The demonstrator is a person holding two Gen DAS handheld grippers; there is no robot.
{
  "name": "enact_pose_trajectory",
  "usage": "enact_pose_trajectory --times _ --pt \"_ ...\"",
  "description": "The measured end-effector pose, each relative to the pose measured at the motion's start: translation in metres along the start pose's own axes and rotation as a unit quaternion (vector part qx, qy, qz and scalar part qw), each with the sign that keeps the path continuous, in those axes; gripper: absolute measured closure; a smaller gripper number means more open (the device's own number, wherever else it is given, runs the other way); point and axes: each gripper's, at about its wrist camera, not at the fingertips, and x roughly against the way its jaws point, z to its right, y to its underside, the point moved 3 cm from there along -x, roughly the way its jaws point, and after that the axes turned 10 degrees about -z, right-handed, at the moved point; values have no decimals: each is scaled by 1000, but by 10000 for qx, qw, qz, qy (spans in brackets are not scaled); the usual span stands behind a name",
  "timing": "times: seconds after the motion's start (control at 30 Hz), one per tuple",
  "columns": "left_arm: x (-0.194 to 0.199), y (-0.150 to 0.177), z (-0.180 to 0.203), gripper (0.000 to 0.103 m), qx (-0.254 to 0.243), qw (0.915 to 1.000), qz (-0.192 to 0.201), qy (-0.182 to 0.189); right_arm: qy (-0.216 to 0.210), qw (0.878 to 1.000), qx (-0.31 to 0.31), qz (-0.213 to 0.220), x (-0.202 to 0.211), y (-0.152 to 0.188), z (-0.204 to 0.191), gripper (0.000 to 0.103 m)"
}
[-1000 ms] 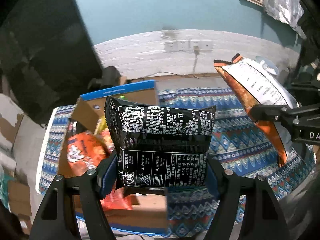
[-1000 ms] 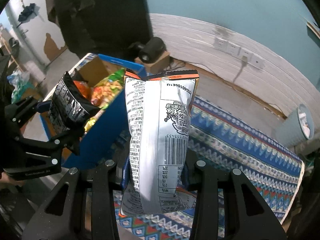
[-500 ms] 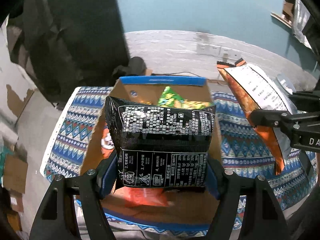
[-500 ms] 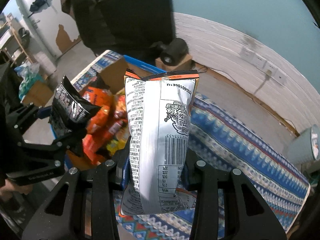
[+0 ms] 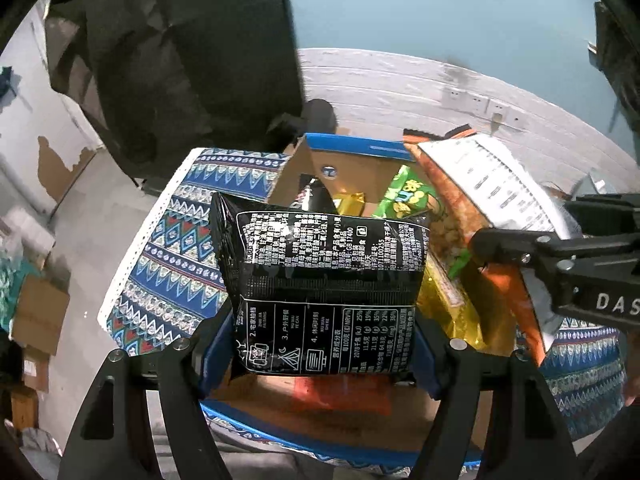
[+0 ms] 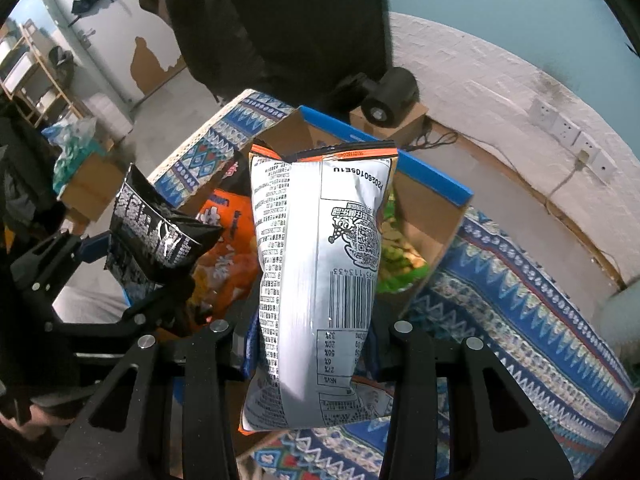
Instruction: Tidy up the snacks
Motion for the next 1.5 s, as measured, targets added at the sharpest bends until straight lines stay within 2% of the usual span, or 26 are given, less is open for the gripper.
enact_pose_trajectory --times 0.07,0.13,0.2,0.47,0.67,1.03,1.3,1.5 --pt "0 0 0 17 31 10000 -36 -68 -76 10000 0 23 0 -3 -3 52" --pt "1 1 -1 17 41 10000 -39 -65 -63 9999 -12 109 3 -5 -5 42" --pt "3 1 -2 14 41 10000 -30 -56 -27 9998 -4 180 9 -4 -4 39" --pt "19 4 2 13 -90 9999 36 52 138 9995 -18 293 26 9 2 34" --pt "38 13 5 13 -241 9994 237 -111 385 9984 111 410 45 28 6 30" --pt "62 30 3 6 -215 9981 552 143 656 9940 157 864 86 63 9 26" --pt "69 36 12 3 -258 9967 700 307 789 9913 188 1034 96 82 8 25" --pt "74 41 17 3 -267 9954 898 205 894 9889 131 1179 100 90 14 24"
